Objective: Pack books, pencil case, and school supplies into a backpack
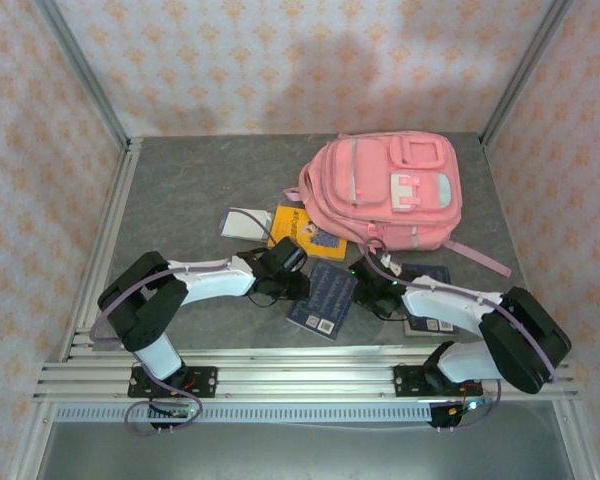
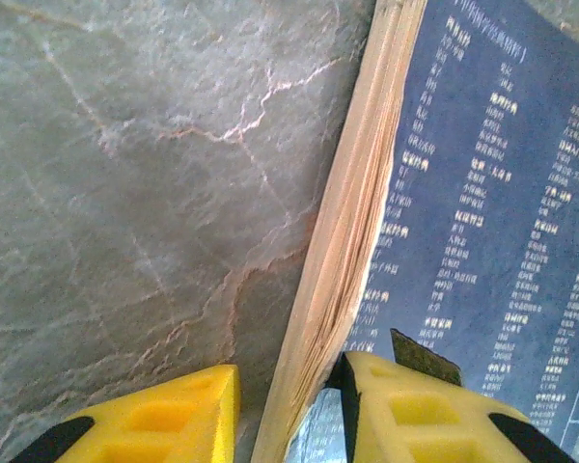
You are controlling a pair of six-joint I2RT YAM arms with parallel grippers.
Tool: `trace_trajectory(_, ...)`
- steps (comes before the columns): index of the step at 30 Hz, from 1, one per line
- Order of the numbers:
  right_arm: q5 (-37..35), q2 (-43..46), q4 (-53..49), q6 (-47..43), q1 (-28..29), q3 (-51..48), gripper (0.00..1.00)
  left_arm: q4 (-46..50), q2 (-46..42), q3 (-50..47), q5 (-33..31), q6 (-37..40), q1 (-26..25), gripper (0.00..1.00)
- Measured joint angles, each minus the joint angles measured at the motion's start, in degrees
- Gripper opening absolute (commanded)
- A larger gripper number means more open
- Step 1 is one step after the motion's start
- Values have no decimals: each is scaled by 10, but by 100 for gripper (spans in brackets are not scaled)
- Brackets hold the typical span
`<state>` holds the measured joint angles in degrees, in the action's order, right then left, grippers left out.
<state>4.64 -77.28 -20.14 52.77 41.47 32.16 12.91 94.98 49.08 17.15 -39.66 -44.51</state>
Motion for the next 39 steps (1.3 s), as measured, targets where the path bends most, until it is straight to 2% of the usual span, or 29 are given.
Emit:
trace_trajectory(4,0,-32,-36,-14,3,39,28,7,-2,-1,0,0,0,32)
trace_trajectory(12,1,-56,-23,-21,8,56,29,-6,-7,-16,10,-15,14,29)
trace_trajectory(21,10,27,105,-26,9,-34,35,-30,-7,-31,42,-30,30,24)
trace_trajectory(28,90,69,239,-24,7,-104,35,-56,-11,-49,70,-38,45,15)
trace_trajectory(33,124,67,299,-12,-15,-138,35,-97,-3,-57,93,-41,49,12)
trace_trajectory(39,142,47,312,-8,-24,-138,35,-116,-1,-64,104,-43,54,10)
